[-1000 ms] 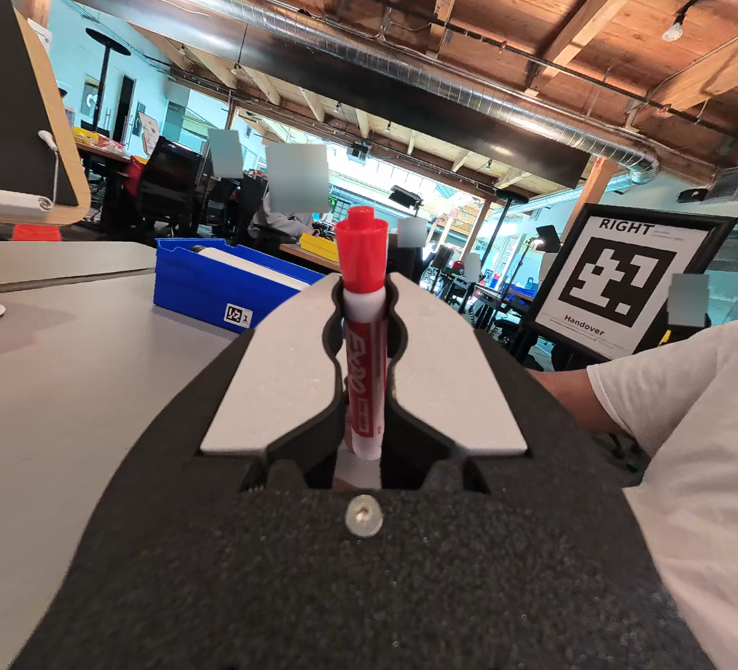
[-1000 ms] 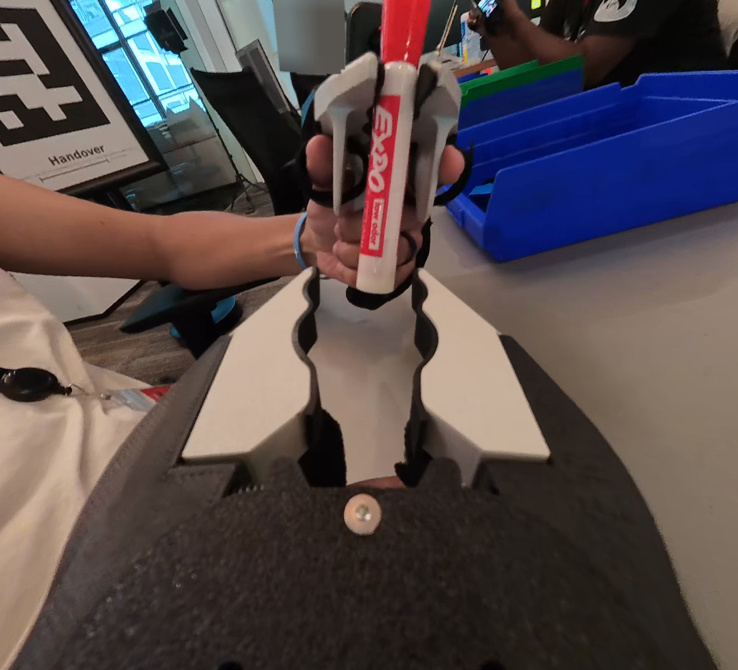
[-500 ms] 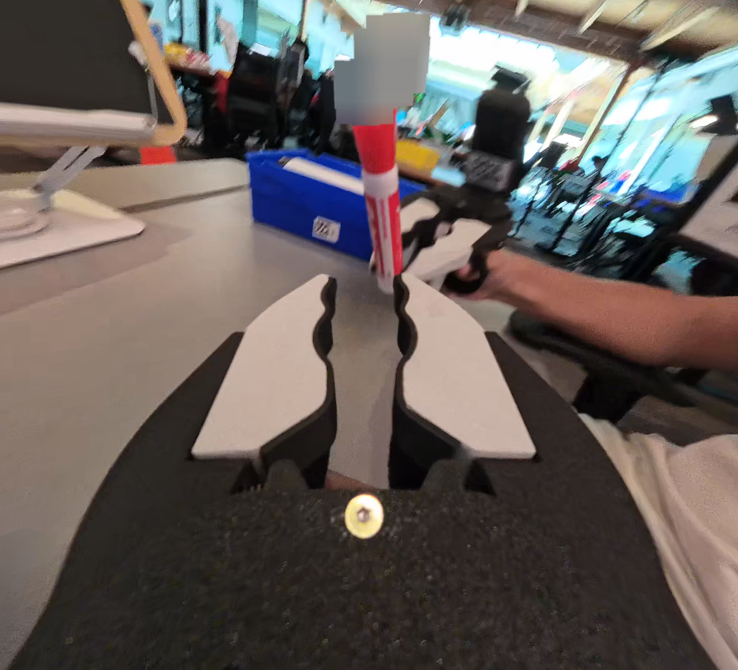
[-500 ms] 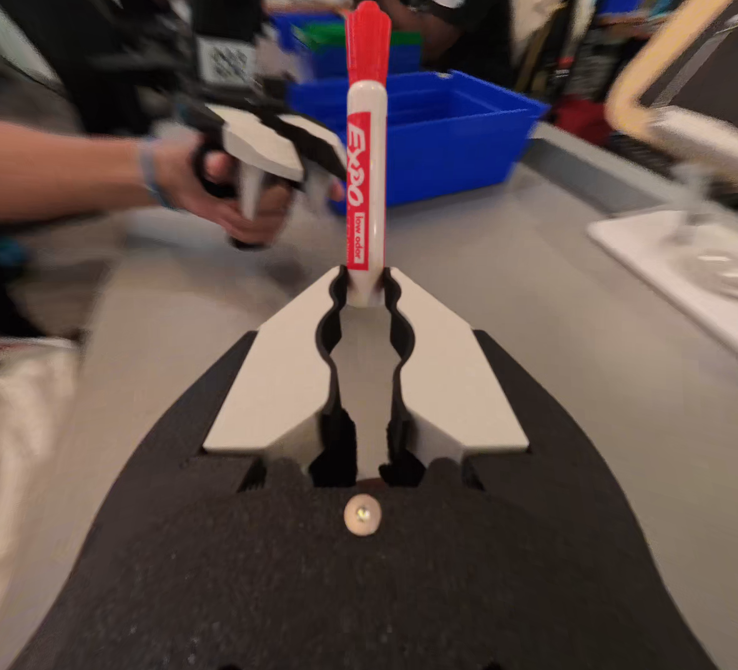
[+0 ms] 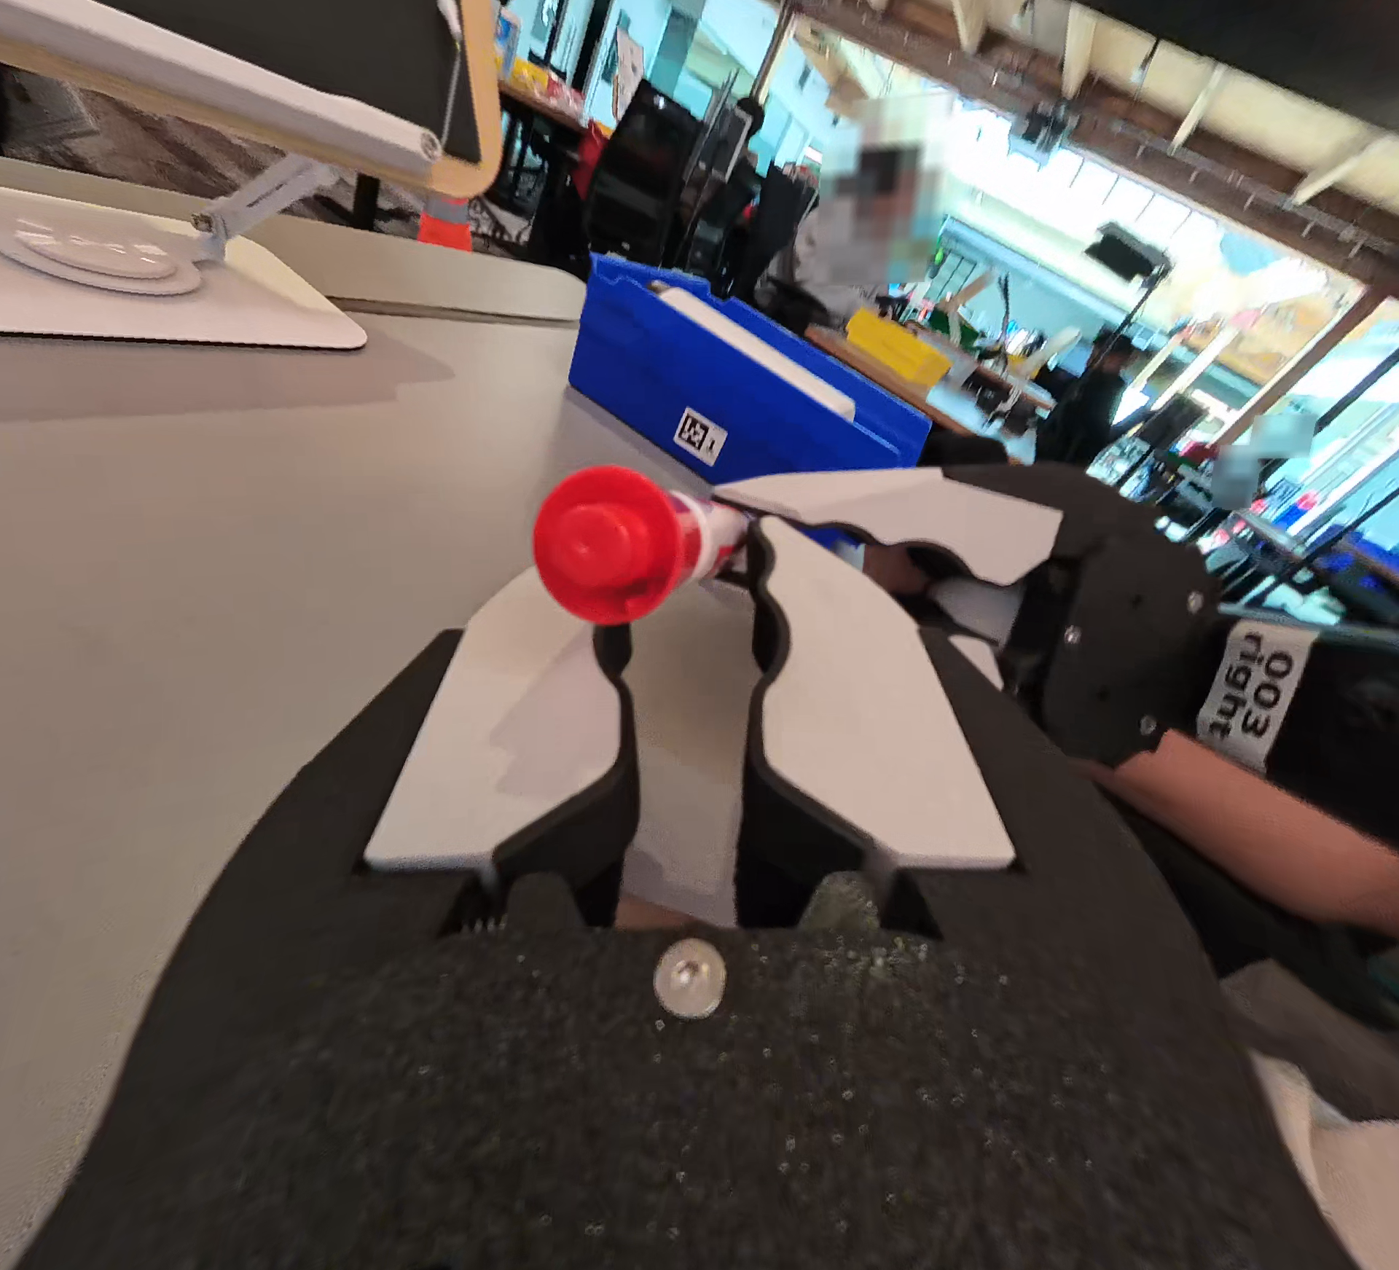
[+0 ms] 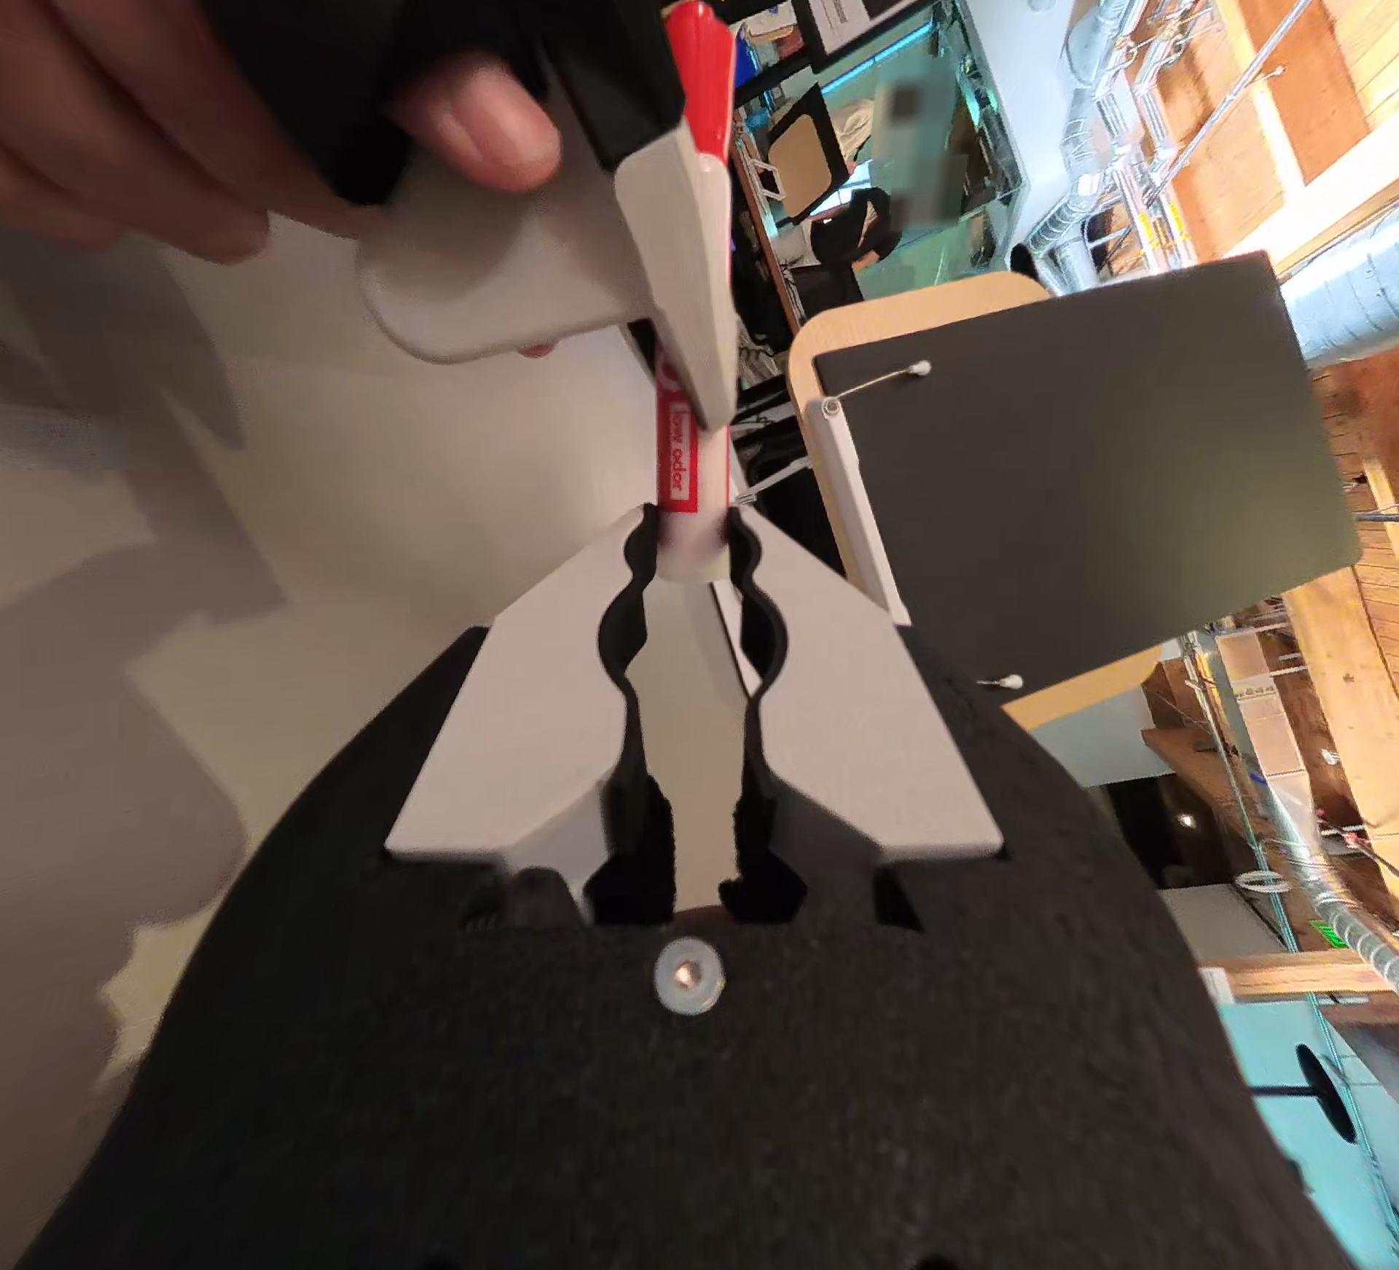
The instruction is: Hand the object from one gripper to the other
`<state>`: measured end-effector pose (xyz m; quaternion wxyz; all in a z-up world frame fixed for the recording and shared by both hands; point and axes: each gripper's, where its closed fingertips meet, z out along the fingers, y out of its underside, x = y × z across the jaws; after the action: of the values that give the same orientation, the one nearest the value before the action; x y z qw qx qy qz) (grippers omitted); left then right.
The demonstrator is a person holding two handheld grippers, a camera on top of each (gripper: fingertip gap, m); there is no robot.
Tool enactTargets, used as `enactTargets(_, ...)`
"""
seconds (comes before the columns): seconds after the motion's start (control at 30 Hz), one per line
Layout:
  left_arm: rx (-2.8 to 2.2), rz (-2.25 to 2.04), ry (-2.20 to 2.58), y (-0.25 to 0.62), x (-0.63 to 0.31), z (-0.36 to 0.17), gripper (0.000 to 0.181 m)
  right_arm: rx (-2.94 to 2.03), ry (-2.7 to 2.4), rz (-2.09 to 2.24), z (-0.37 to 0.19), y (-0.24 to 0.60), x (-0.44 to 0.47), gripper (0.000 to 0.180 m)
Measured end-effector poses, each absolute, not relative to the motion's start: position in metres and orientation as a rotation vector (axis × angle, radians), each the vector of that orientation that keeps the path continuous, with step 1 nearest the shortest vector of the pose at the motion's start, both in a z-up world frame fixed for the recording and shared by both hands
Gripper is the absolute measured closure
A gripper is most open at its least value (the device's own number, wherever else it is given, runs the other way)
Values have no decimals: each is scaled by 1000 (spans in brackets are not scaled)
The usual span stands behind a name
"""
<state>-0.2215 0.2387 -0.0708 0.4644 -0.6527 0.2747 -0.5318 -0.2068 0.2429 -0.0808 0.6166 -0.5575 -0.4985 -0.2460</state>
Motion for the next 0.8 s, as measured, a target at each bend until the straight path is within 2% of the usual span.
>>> enactTargets(0.07,-1582,-1340,652,239,-223,-67,160,-1305,-1137,-544,-82,243,-209,161)
enactTargets(0.3,-1557,-1310,712,235,-220,-66,162,-1342,-1051,-391,-86,240,-210,161)
enactTargets(0.47,-1522,-1174,757,244,-230,-61,162,-1470,-1010,-114,-90,234,-202,138)
enactTargets(0.7,-1355,-132,1103,283,-258,-83,162,-1673,-784,665,-78,222,-194,114)
enactTargets(0.8,-1206,142,1193,281,-255,-83,162,-1698,-729,1006,-71,207,-216,92)
